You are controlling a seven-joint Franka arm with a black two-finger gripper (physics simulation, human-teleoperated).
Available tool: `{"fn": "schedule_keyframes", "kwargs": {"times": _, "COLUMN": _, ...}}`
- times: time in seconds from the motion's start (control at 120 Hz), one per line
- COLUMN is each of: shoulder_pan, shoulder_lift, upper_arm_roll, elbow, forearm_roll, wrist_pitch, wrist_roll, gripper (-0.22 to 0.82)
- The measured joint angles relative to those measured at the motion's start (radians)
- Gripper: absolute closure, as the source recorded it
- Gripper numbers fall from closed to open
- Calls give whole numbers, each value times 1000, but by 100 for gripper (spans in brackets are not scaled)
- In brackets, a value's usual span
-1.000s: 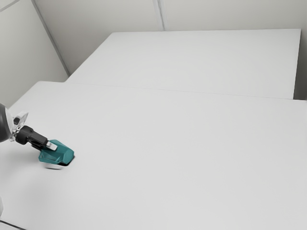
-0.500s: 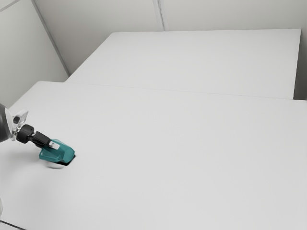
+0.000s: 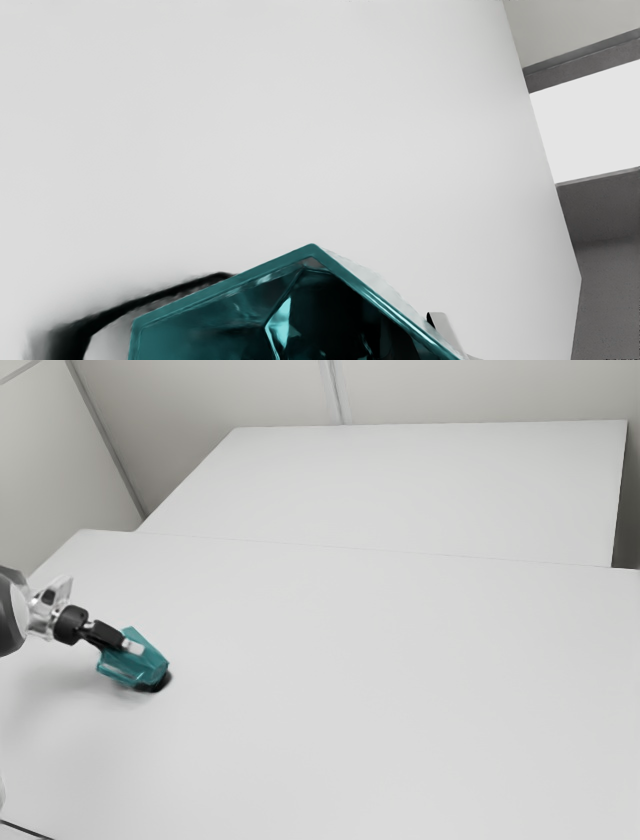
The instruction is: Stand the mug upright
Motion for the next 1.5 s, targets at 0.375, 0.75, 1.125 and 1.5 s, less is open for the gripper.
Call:
{"fn": "schedule_keyframes", "kwargs": {"times": 0.375, "shoulder_pan": -52, "shoulder_lift": -195, "upper_arm_roll": -135, "elbow": 33, "forearm_roll": 79, "wrist_pitch": 63, "wrist_roll": -65, "gripper": 78}}
{"fn": "schedule_keyframes", "kwargs": {"times": 0.75, "shoulder_pan": -467, "shoulder_lift": -535, "upper_arm_roll": -208, "elbow": -257, "forearm_roll": 664, "wrist_pitch": 484, "wrist_roll": -237, "gripper": 79}}
{"fn": "schedule_keyframes", "kwargs": {"times": 1.125, "shoulder_pan": -510, "shoulder_lift": -672, "upper_arm_roll": -208, "elbow": -489, "forearm_roll": 977, "wrist_pitch": 804, "wrist_roll": -445, "gripper": 78}}
{"fn": "schedule_keyframes", "kwargs": {"times": 1.5, "shoulder_pan": -568, "shoulder_lift": -675, "upper_arm_roll": -208, "elbow": -592, "forearm_roll": 1003, "wrist_pitch": 936, "wrist_roll": -589, "gripper": 78}}
